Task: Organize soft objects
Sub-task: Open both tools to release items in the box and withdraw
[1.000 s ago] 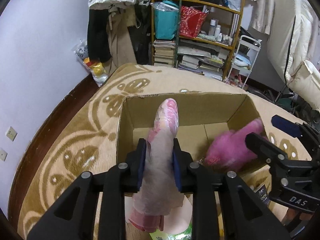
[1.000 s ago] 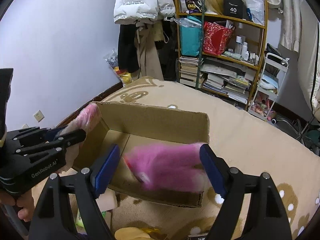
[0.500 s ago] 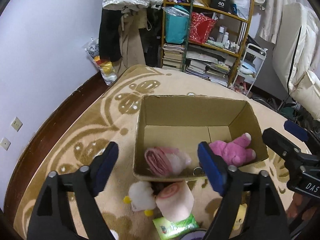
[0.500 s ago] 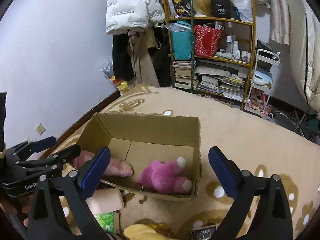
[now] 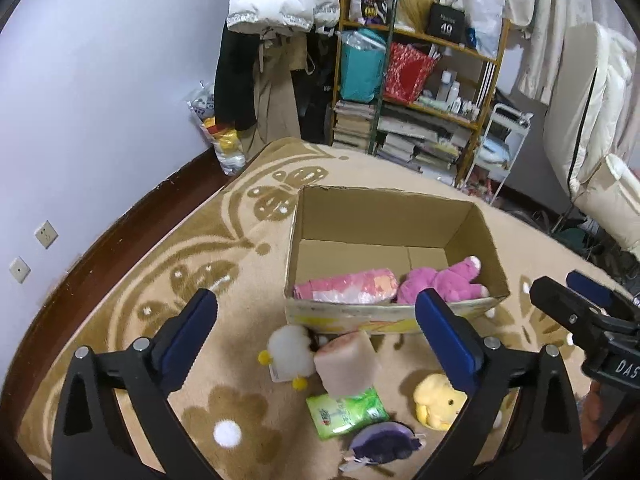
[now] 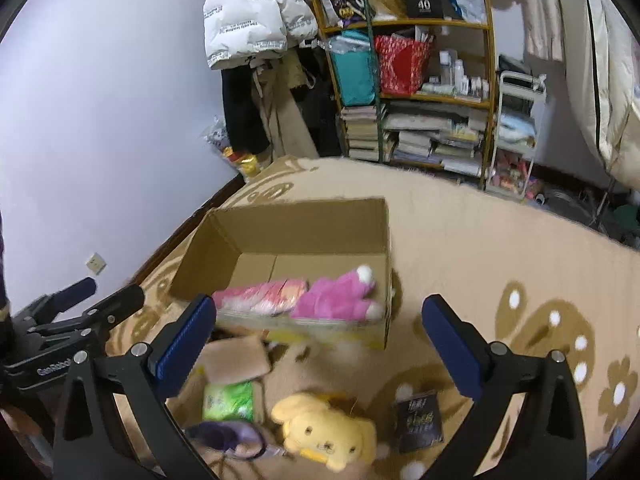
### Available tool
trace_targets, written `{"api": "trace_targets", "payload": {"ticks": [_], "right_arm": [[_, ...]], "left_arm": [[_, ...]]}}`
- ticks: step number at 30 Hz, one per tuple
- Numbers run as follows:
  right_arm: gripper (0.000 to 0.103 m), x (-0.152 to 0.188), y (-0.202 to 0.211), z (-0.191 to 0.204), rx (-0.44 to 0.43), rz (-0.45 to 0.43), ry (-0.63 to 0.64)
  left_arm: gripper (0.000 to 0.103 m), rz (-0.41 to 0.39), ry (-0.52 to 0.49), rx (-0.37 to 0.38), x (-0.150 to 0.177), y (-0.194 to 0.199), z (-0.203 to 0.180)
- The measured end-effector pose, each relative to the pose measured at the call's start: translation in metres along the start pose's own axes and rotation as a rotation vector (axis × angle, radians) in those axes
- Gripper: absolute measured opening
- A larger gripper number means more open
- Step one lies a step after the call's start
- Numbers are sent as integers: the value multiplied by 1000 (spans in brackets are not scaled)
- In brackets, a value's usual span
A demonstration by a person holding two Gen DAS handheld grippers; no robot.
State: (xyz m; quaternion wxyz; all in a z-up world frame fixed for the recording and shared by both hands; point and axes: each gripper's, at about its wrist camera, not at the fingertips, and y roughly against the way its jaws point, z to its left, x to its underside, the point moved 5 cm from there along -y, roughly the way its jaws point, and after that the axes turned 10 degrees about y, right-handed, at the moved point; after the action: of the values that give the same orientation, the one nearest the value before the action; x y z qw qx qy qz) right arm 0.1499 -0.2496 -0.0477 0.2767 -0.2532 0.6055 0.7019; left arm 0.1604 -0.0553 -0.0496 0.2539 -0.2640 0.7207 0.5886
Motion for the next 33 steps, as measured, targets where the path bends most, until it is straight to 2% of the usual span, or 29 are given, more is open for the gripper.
{"api": "trace_targets", "payload": {"ticks": [4,7,18,33], "right_arm": [[103,9,15,1,-24,5,-27],[103,15,24,4,-7,3,-12],[103,41,33,10,-27,64,-62],[103,64,12,8,16,183,-83]], "left_arm": [[99,9,-2,-6,14,7,1],[99,18,-20,-22,23,12,1],[99,70,-39,-27,57,23,0],[99,150,-82,-30,86,11,-13]]}}
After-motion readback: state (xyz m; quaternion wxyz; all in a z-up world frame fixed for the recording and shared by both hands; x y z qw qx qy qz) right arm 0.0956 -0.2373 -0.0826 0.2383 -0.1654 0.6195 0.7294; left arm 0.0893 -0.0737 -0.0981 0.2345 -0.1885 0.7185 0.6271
